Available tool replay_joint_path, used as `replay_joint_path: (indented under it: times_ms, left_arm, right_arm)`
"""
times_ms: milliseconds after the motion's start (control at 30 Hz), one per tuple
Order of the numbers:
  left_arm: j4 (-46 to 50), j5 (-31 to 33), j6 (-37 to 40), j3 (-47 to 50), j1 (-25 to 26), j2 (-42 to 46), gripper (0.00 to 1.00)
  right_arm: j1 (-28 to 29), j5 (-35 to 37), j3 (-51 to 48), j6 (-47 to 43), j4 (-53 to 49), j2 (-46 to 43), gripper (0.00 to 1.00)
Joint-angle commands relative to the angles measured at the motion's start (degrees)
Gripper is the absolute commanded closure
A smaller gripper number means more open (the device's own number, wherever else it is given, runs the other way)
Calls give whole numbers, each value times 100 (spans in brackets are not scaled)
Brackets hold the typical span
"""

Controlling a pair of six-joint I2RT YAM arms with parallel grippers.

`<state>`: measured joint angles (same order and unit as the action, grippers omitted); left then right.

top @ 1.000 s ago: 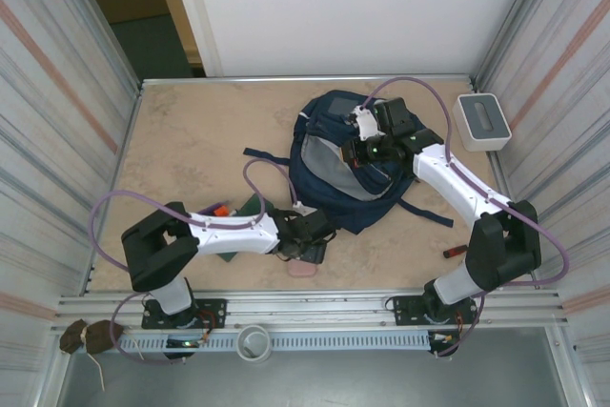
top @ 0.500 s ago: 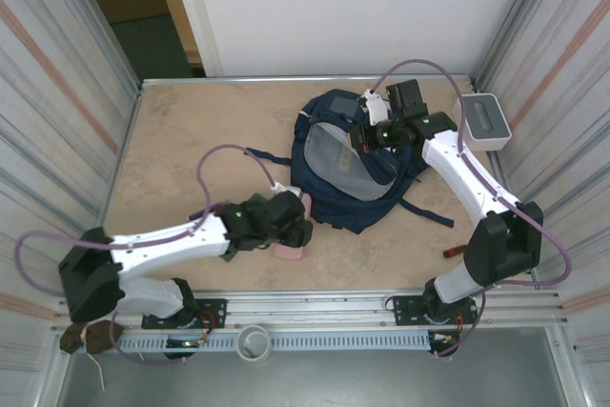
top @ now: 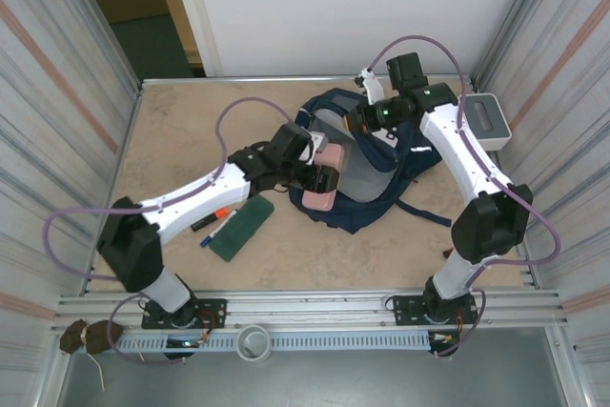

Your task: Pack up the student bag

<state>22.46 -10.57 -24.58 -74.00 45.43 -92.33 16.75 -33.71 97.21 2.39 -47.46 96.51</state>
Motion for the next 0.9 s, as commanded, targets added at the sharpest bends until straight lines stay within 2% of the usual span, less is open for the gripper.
replay_joint_path:
  times_ms: [0,167,333,433,533,633,700,867]
  left_arm:
    - [-211,-499,138,-522,-183,-445,56]
    - [-716,-742,-84,-1023,-184,-1168,52]
    - [-1241,-12,-897,-1268,-199,-1819,46]
    - [-1541,304,-1389,-1431,-210,-2188,39]
    - [-1946,221,-1697,-1559,-210,-2456,27]
    - [-2437,-155,-1696,-1270,-197,-2349,17]
    - [-2498,-182,-1623,-944,-160,-2097,12]
    - [-2471,-99,-1576,-174,-55,-1645,9]
  right_arm:
    - [-116,-832,515,229,295,45,100]
    - [-181,-1287,622,585,606,223,100]
    - [-213,-1296,552,766,741,298,100]
    - [-212,-1296,421,832,854,281,100]
    - [-217,-1236,294,842,879,245,100]
    - [-225,-1190,158,829,889,203,100]
    - [-242,-1181,45,798,912,164,100]
    - [-295,-1172,-242,797,1084,103,100]
